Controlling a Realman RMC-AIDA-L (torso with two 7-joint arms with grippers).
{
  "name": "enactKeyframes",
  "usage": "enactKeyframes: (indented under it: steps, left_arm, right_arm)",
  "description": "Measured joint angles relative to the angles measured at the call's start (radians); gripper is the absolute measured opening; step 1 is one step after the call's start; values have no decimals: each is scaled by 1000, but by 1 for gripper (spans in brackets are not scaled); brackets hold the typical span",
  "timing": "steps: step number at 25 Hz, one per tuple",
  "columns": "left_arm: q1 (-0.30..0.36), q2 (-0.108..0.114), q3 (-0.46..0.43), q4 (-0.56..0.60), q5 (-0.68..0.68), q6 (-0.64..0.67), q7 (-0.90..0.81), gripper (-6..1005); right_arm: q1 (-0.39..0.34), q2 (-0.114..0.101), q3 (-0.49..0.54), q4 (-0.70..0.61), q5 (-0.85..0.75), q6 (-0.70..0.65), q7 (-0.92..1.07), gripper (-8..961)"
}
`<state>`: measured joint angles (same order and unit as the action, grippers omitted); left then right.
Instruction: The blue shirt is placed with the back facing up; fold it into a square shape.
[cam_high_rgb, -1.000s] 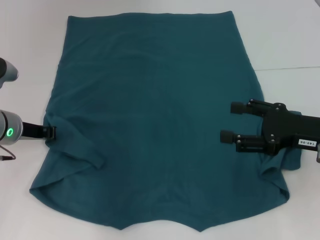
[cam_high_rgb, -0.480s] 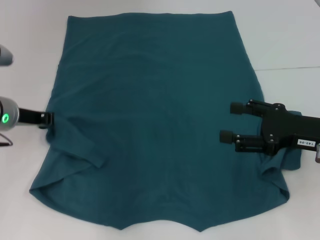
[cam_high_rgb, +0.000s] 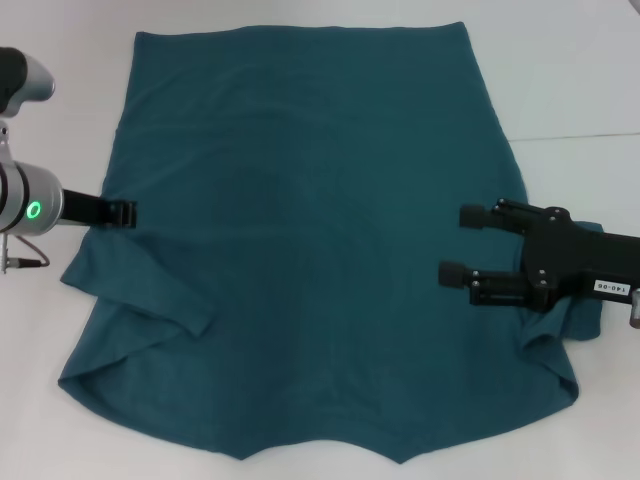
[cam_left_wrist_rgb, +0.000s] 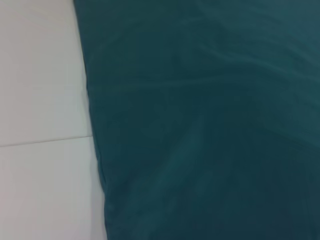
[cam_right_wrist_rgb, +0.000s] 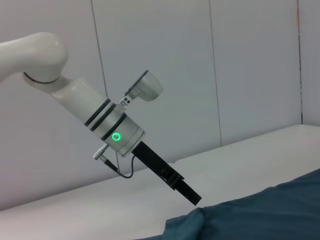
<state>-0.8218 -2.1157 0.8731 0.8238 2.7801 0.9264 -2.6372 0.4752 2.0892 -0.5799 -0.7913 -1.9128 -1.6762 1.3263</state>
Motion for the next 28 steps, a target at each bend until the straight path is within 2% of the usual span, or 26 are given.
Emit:
enactKeyframes:
  steps: [6,11,13,24,28]
  left_arm:
    - [46,7,-6,4,22,-16,-20,128]
    - [86,3,-6,2,53,-61,-28,130]
    - [92,2,-7,-2,62,-71,-27,331]
    - [101,2,-6,-46,75,-125,-21,784]
    - [101,2,-4,-63,75,-150,-19,837]
  right_arm:
    - [-4,-1,0,2,2,0,-5,917]
    - [-3,-1,0,2,2,-1,-6,917]
    - [0,-1,0,2,2,-2,-6,917]
    - [3,0,0,1,2,-7,-6,916]
    - [2,0,0,1,2,-7,-6,915]
